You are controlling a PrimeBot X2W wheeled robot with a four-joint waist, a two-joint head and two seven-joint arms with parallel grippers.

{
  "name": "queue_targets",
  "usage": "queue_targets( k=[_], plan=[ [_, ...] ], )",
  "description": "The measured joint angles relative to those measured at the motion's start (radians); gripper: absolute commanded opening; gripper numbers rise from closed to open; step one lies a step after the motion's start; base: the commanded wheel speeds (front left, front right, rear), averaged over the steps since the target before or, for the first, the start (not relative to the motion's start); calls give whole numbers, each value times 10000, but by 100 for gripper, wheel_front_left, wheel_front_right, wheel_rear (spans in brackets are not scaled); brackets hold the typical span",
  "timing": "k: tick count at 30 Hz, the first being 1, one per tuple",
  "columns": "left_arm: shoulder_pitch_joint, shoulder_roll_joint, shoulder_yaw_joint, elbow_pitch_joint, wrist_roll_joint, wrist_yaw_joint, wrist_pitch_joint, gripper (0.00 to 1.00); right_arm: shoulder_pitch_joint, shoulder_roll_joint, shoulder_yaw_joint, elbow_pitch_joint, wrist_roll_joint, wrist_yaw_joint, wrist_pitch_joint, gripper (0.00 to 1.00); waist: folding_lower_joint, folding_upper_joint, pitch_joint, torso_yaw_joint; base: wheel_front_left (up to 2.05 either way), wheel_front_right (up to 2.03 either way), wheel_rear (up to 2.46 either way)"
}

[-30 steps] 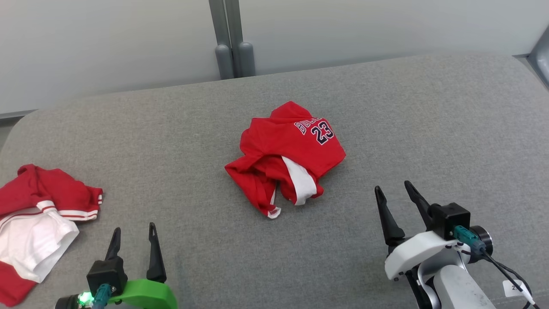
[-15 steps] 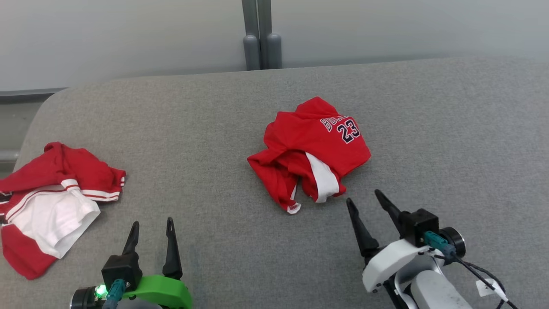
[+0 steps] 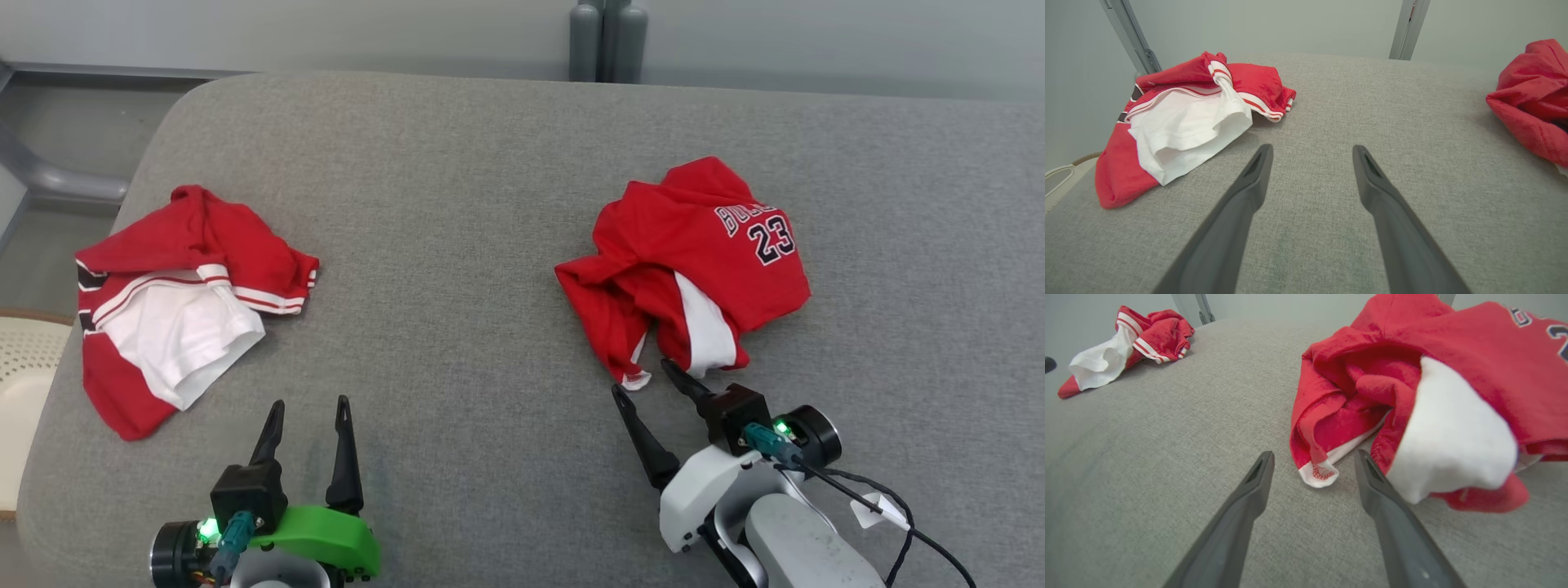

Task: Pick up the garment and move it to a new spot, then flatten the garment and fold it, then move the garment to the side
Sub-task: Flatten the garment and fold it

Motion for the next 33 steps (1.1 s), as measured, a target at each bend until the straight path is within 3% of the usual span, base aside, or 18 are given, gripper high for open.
queue_targets(
  k=[7,10,11,14,15,16,22,28,33],
  plan=[
    [-94,-2,-86,-17,-100,8,0,100,-277,-4,-150,537,-230,-2,0,100,0,0,406,522,0,0,0],
    [-103,-2,-102,12,-138,10,-2,100,-367,-4,-236,598,-314,-2,0,88,0,0,542,589,0,0,0],
    [-121,-2,-111,40,-146,10,0,100,-388,-6,-249,621,-349,-2,0,80,0,0,577,590,0,0,0],
    [-232,-2,-161,59,-159,13,0,100,-469,-2,-268,708,-387,-2,0,33,0,0,615,551,0,0,0],
    [-271,-2,-174,58,-161,13,0,100,-497,-4,-293,767,-397,-2,0,23,0,0,625,536,0,0,0],
    [-291,-2,-186,56,-161,13,0,100,-503,-4,-318,813,-397,-2,0,0,0,0,630,526,0,0,0],
    [-330,-4,-180,69,-161,13,0,100,-641,-8,-339,736,-232,-2,0,0,0,0,607,471,0,0,0],
    [-349,-4,-244,159,-171,13,-2,100,-885,-4,-15,-539,623,-2,12,0,1,0,470,462,0,0,0],
    [-345,-4,-385,282,-176,-8,0,100,-2272,-21,224,-1634,1469,-6,12,0,0,0,261,508,0,0,0]
  ],
)
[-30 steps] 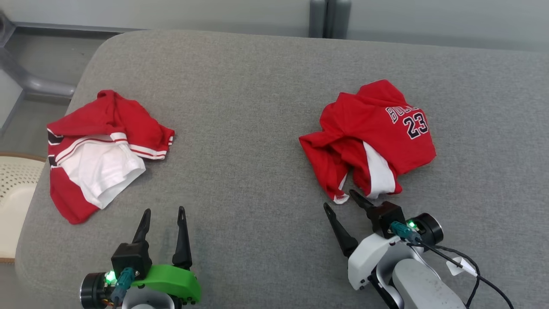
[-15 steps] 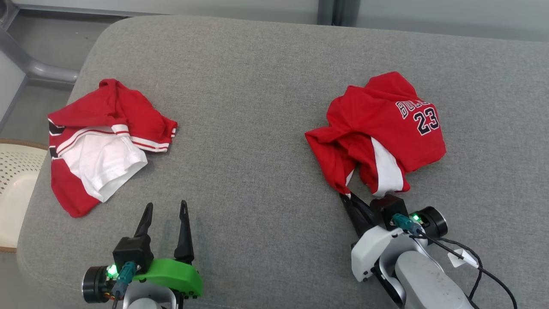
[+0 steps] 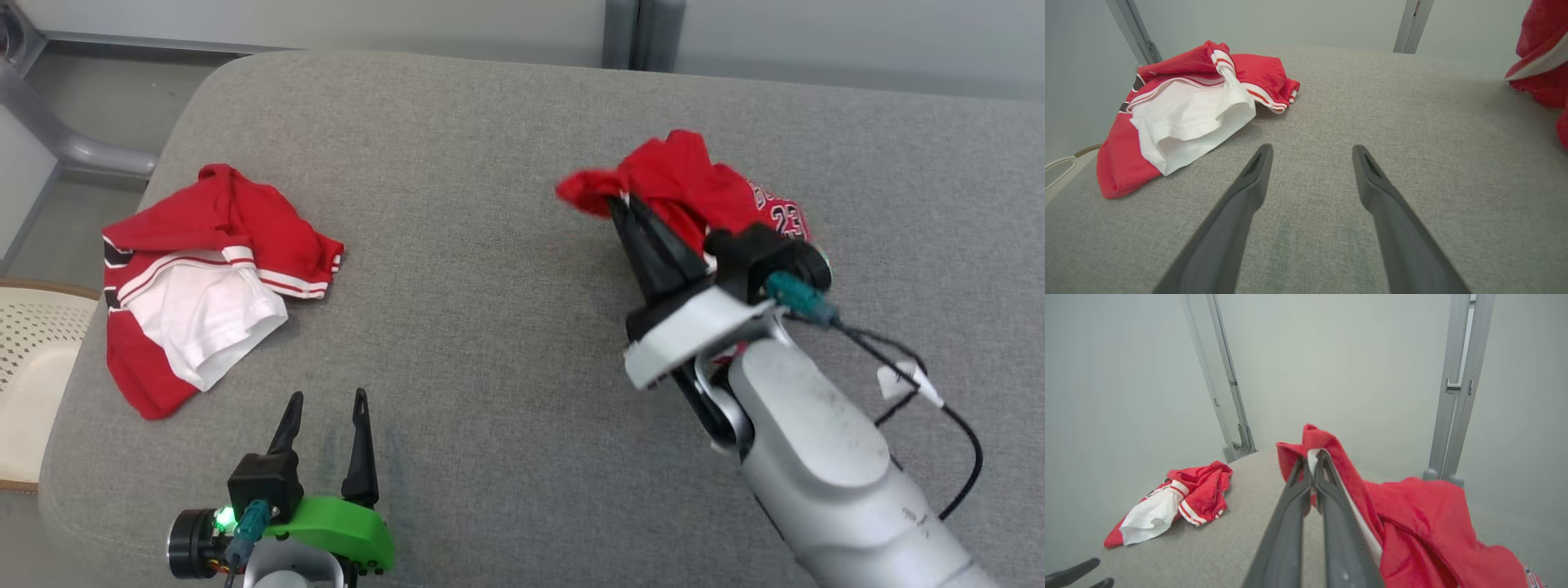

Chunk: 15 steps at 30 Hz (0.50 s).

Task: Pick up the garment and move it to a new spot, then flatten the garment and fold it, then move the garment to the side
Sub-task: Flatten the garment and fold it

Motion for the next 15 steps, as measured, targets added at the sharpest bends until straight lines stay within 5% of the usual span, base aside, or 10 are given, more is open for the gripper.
queue_targets(
  k=[8,15],
  plan=[
    [108,-2,-355,140,-194,-40,0,100,-3111,-12,353,-702,1089,0,0,0,0,0,-350,374,0,0,0],
    [411,0,-407,165,-257,29,0,100,-4456,25,-405,-1768,1787,2,0,0,0,0,-691,618,0,0,0]
  ],
)
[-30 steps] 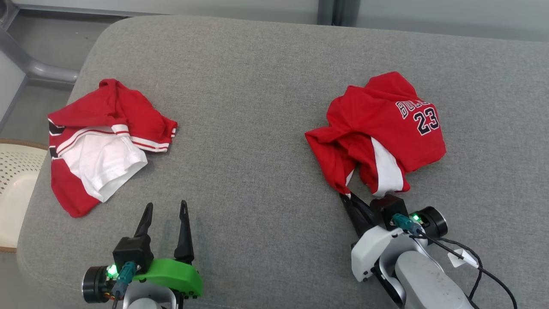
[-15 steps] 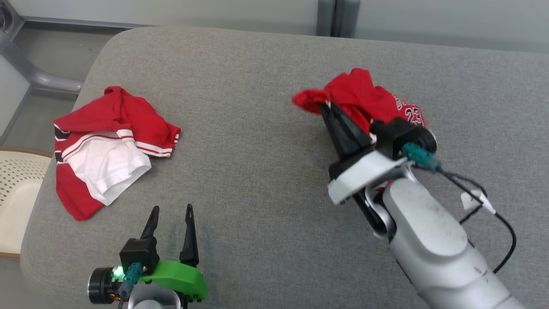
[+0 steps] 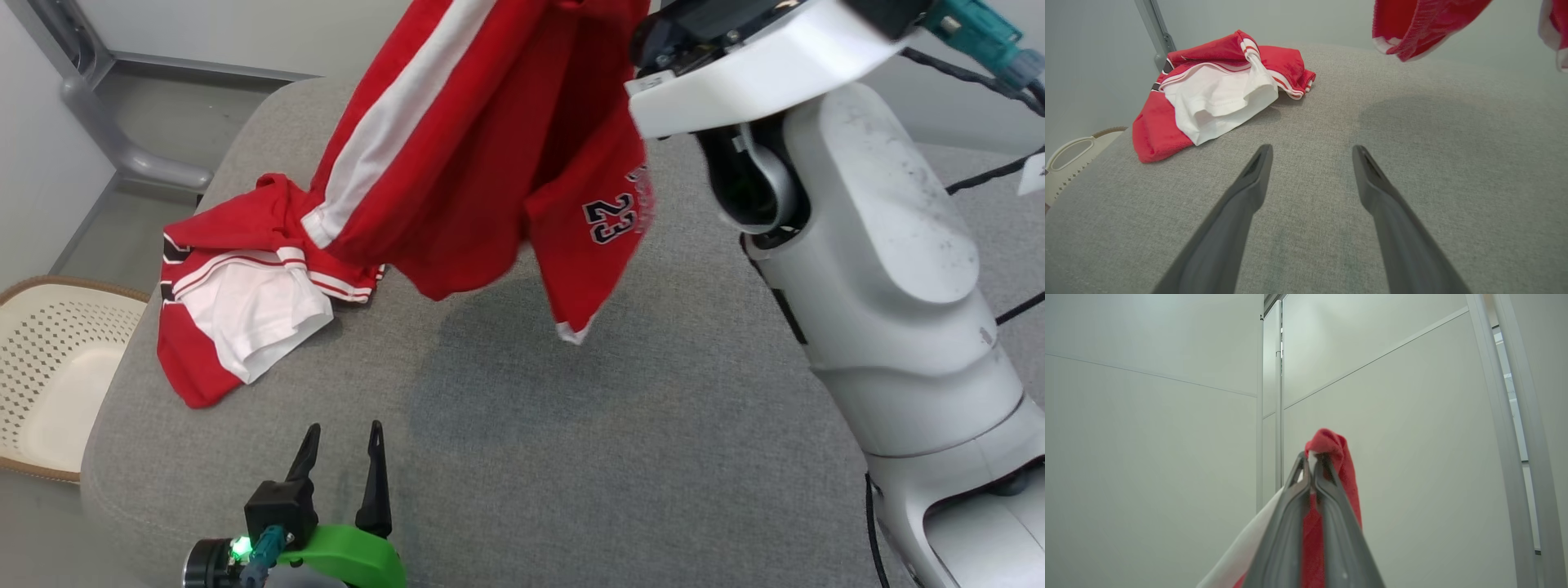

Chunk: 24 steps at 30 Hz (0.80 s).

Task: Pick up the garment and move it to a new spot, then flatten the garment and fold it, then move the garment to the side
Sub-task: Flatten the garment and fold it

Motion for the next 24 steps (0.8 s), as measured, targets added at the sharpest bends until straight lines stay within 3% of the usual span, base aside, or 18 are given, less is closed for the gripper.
queue_targets(
  k=[5,11,19,20,21,24],
  plan=[
    [129,2,128,-4,0,33,-2,100,1071,-564,-909,437,-146,0,0,0,0,0,-123,-211,0,0,0],
    [86,0,173,0,111,-71,0,100,3681,-1350,-2151,2176,-414,0,0,0,0,0,-60,-735,0,0,0],
    [-81,-2,205,31,441,-242,0,100,6242,-1423,-3929,3879,-1300,0,2,3,0,0,120,-1321,0,0,0],
    [-94,-2,201,33,445,-251,0,100,6393,-1383,-4134,3925,-1536,2,2,67,0,0,137,-1391,0,0,0],
    [-110,-2,196,29,477,-291,0,100,6486,-1315,-4393,3956,-1707,2,2,100,0,0,152,-1463,0,0,0],
    [-122,-2,128,33,525,-347,-2,100,6677,-1080,-4878,3731,-2305,0,2,100,0,0,176,-1655,0,0,0]
  ],
)
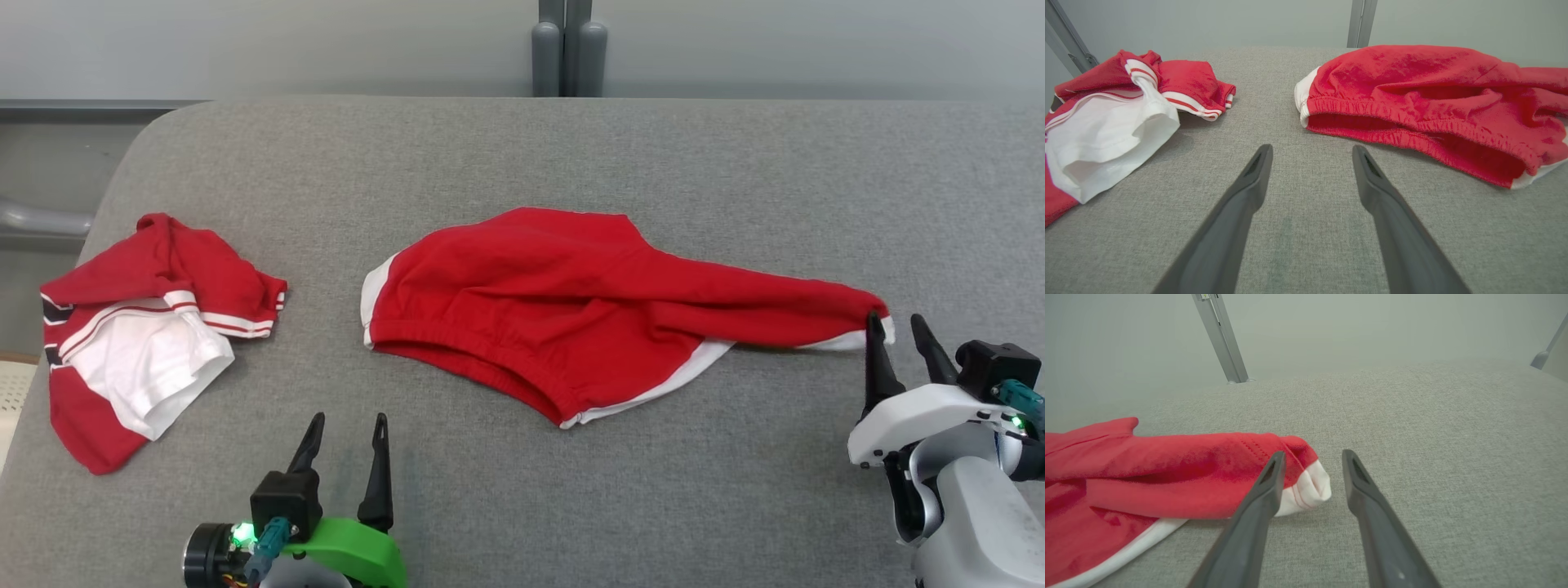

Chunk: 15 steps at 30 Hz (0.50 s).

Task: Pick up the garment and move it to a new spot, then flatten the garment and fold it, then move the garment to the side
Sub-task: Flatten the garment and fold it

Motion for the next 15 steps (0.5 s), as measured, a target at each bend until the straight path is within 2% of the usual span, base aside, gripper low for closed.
queue_targets(
  k=[6,10,15],
  plan=[
    [-56,2,-408,-84,-121,-270,2,100,220,449,-608,-1260,-930,0,0,100,0,0,-40,-335,0,0,0],
    [-224,0,-1034,-211,-297,-639,2,100,506,742,-401,-2010,-1210,2,-2,100,0,0,-44,-573,0,0,0],
    [-650,-4,-1942,-50,-790,-1137,0,100,570,918,-40,-2380,-1183,2,0,100,0,0,122,-945,0,0,0]
  ],
)
